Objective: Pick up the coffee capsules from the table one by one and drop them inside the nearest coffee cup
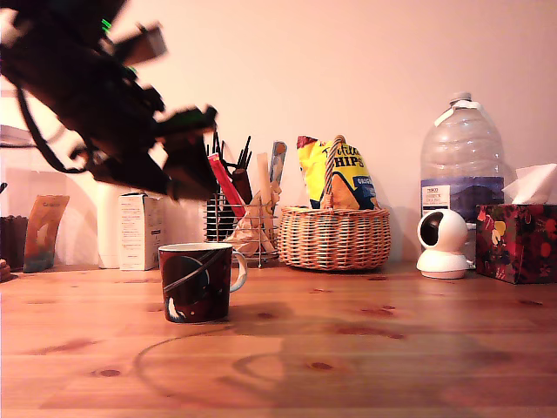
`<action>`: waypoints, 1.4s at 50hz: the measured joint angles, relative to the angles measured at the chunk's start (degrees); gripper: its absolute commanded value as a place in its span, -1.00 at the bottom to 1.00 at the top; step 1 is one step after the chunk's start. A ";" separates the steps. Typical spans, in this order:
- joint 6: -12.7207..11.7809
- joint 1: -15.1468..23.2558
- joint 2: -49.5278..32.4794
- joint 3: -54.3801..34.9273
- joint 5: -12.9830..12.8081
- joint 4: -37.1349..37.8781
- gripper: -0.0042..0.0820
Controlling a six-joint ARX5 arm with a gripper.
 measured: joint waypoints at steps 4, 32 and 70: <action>0.00 0.39 2.16 2.38 0.26 -2.67 0.04; 0.02 4.37 8.87 12.44 5.14 -14.82 0.04; 0.07 4.76 9.27 12.52 6.03 -16.04 0.59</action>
